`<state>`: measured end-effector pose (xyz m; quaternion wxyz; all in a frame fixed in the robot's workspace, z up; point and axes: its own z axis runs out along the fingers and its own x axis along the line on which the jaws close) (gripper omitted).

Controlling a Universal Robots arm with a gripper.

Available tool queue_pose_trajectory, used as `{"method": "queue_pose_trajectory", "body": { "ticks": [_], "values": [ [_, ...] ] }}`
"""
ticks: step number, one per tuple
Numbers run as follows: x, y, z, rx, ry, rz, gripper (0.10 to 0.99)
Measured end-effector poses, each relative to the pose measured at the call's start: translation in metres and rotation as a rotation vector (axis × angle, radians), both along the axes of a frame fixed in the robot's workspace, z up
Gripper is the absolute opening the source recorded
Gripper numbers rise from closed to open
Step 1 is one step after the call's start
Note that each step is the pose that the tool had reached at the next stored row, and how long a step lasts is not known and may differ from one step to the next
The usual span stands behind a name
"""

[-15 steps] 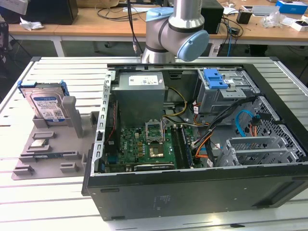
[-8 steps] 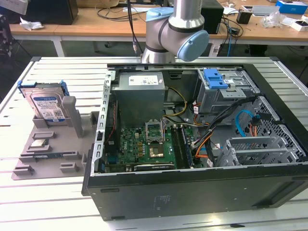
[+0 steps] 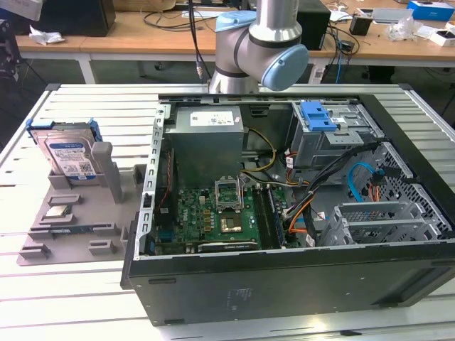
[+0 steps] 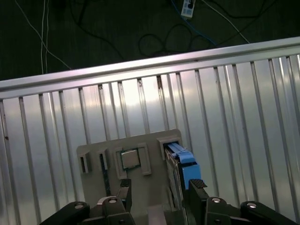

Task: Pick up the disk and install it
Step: 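Pick up the disk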

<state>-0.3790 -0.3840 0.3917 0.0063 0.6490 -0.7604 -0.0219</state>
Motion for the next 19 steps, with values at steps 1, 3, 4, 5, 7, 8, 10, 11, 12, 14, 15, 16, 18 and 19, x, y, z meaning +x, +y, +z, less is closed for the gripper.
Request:
{"method": "queue_pose_trajectory", "body": {
  "ticks": [1, 3, 4, 5, 7, 8, 10, 11, 12, 14, 15, 16, 18, 19],
  "values": [
    [0.0005, 0.0031, 0.0001, 0.000, 0.0002, 0.001, 0.600],
    [0.0007, 0.0076, 0.0001, 0.000, 0.0002, 0.002, 0.600],
    [0.0008, 0.0095, 0.0000, 0.000, 0.0001, 0.002, 0.600],
    [0.0009, 0.0117, 0.0000, 0.000, 0.0000, 0.002, 0.600],
    [0.0015, 0.0213, 0.0000, 0.000, 0.0000, 0.004, 0.600],
    [0.0017, 0.0245, 0.0001, 0.000, 0.0001, 0.004, 0.600],
    [0.0019, 0.0294, 0.0000, 0.000, 0.0000, 0.005, 0.600],
    [0.0019, 0.0318, 0.0000, 0.000, 0.0001, 0.005, 0.600],
    [0.0020, 0.0342, 0.0000, 0.000, 0.0001, 0.006, 0.600],
    [0.0021, 0.0364, -0.0005, 0.000, 0.0001, 0.006, 0.600],
    [0.0023, 0.0367, -0.0010, 0.000, 0.0000, 0.007, 0.600],
    [0.0028, 0.0372, -0.0034, 0.000, 0.0000, 0.008, 0.600],
    [0.0031, 0.0377, -0.0068, 0.000, 0.0000, 0.009, 0.600],
    [0.0035, 0.0379, -0.0102, -0.001, 0.0001, 0.013, 0.600]
  ]
}}
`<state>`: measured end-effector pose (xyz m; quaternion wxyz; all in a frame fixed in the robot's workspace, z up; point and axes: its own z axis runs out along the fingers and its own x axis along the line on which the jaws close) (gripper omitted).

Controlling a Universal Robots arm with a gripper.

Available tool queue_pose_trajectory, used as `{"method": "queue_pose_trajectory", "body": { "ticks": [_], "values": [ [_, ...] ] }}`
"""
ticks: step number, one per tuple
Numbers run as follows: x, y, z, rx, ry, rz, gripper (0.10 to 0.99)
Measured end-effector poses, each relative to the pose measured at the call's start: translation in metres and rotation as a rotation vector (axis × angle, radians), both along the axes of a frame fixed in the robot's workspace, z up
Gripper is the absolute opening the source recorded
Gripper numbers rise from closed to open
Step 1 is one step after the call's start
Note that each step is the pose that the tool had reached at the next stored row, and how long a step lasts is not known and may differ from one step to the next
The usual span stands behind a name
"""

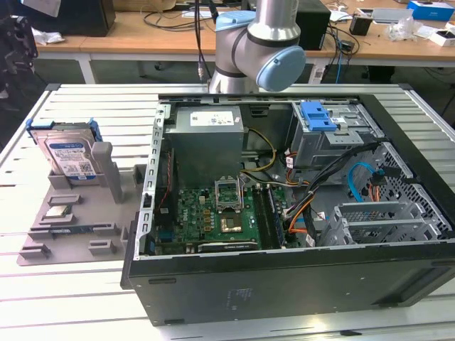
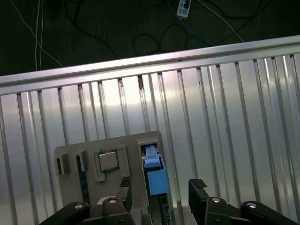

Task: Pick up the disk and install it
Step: 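Pick up the disk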

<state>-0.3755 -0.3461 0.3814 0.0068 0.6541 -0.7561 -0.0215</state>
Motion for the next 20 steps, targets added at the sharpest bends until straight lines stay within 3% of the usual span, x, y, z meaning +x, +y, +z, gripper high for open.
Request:
{"method": "queue_pose_trajectory", "body": {
  "ticks": [9, 15, 20],
  "values": [
    [0.0131, 0.0001, -0.0199, -0.010, -0.0001, 0.082, 0.600],
    [0.0177, 0.0002, -0.0387, -0.013, 0.0001, 0.142, 0.600],
    [0.0193, 0.0002, -0.0496, -0.014, -0.0002, 0.166, 0.600]
  ]
}}
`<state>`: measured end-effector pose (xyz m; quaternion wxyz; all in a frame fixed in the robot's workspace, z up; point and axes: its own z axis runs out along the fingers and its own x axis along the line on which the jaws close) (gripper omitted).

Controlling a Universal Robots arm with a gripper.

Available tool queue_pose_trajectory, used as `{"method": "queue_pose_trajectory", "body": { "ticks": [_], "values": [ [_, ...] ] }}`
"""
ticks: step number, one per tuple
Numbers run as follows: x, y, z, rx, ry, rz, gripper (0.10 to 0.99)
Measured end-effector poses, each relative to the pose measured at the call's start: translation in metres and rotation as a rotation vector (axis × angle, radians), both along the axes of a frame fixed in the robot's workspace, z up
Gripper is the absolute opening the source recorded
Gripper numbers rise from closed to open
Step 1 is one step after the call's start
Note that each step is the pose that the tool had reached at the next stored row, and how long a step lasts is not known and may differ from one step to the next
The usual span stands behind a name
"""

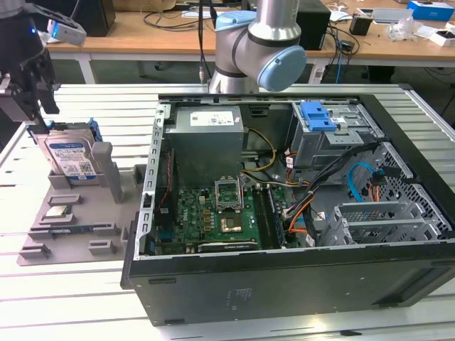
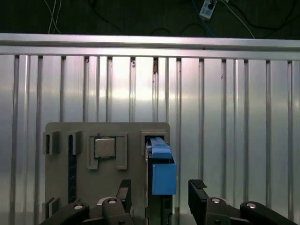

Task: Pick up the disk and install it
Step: 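Pick up the disk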

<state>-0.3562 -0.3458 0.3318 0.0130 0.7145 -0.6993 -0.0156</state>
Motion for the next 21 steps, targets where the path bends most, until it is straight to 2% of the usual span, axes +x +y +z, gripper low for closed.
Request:
{"method": "queue_pose_trajectory", "body": {
  "ticks": [3, 4, 6, 7, 8, 9, 10, 11, 21],
  "values": [
    [0.0001, 0.0000, -0.0067, 0.000, 0.0000, 0.011, 0.600],
    [0.0001, 0.0001, -0.0110, 0.000, -0.0001, 0.016, 0.600],
    [0.0001, 0.0020, -0.0287, 0.000, 0.0000, 0.036, 0.600],
    [0.0001, 0.0026, -0.0337, 0.000, 0.0000, 0.041, 0.600],
    [0.0001, 0.0036, -0.0444, 0.000, 0.0000, 0.050, 0.600],
    [0.0003, 0.0036, -0.0446, 0.000, 0.0000, 0.050, 0.600],
    [0.0008, 0.0036, -0.0446, 0.000, 0.0000, 0.050, 0.459],
    [0.0010, 0.0036, -0.0446, 0.000, 0.0000, 0.050, 0.369],
    [0.0020, 0.0036, -0.0446, 0.000, 0.0000, 0.050, 0.369]
  ]
}}
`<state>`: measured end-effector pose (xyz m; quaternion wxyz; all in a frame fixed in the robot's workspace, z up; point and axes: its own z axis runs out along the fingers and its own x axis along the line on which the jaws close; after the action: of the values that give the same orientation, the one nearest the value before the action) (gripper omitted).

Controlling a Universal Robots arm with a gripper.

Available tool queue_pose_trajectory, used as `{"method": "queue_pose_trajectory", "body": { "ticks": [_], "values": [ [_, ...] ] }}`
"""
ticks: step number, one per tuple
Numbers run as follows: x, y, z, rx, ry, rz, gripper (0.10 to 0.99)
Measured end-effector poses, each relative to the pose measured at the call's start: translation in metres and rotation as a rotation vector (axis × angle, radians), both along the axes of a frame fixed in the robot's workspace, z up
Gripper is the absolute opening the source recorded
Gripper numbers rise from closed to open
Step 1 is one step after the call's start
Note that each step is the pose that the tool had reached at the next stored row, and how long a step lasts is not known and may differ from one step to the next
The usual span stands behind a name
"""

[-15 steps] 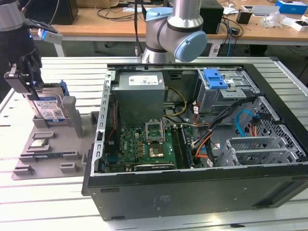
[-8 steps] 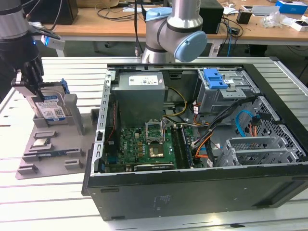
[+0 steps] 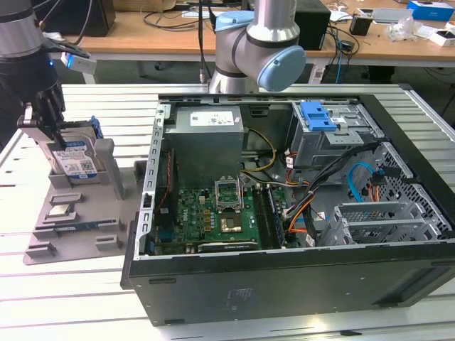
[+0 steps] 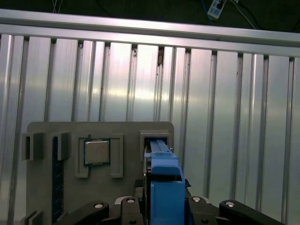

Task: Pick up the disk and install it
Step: 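Pick up the disk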

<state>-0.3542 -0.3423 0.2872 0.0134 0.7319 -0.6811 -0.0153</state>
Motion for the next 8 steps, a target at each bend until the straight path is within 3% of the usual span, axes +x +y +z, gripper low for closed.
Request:
{"method": "queue_pose_trajectory", "body": {
  "ticks": [8],
  "values": [
    [0.0005, 0.0001, 0.0003, 0.000, -0.0001, 0.000, 0.369]
  ]
}}
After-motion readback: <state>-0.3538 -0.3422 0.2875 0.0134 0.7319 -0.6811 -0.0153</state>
